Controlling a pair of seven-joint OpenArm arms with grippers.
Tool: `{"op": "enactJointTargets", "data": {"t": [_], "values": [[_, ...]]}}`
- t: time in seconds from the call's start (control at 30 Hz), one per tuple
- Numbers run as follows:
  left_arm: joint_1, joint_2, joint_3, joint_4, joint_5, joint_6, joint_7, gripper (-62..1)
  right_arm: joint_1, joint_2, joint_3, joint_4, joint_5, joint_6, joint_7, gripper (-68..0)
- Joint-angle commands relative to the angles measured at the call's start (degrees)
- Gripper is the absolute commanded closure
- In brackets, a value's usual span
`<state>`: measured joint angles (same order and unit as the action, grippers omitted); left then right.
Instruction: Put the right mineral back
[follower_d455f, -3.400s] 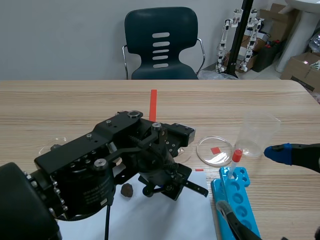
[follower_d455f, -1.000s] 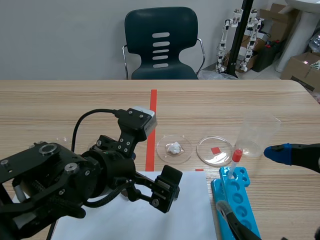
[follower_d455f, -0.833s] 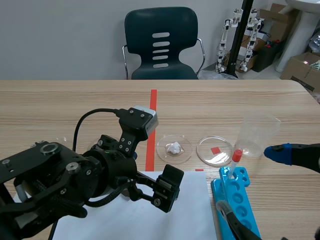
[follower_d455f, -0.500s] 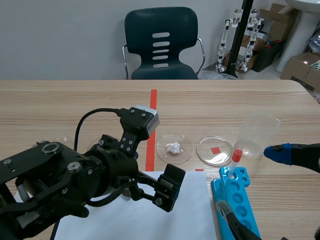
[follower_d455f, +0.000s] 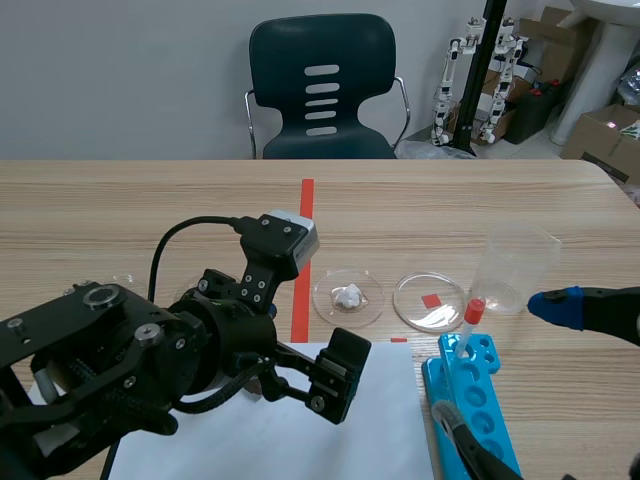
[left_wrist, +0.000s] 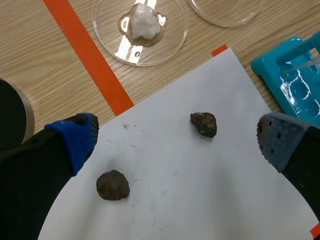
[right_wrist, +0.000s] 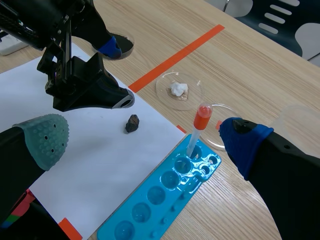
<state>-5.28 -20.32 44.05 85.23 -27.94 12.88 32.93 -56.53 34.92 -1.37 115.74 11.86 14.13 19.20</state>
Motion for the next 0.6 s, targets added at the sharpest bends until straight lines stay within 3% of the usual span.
{"op": "enactJointTargets", "data": {"t": [0.0, 0.57], "values": [[-0.46, 0.42, -0.35, 0.35, -0.13, -0.15, -0.57, -62.3, 0.35, -0.02, 0.33, 0.28, 0.39, -0.20, 0.66, -63.8], [-0.46, 0.42, -0.35, 0.35, 0.55, -0.15, -0.55, -62.3, 0.35, -0.02, 0.33, 0.28, 0.39, -0.20, 0.66, -63.8]]}}
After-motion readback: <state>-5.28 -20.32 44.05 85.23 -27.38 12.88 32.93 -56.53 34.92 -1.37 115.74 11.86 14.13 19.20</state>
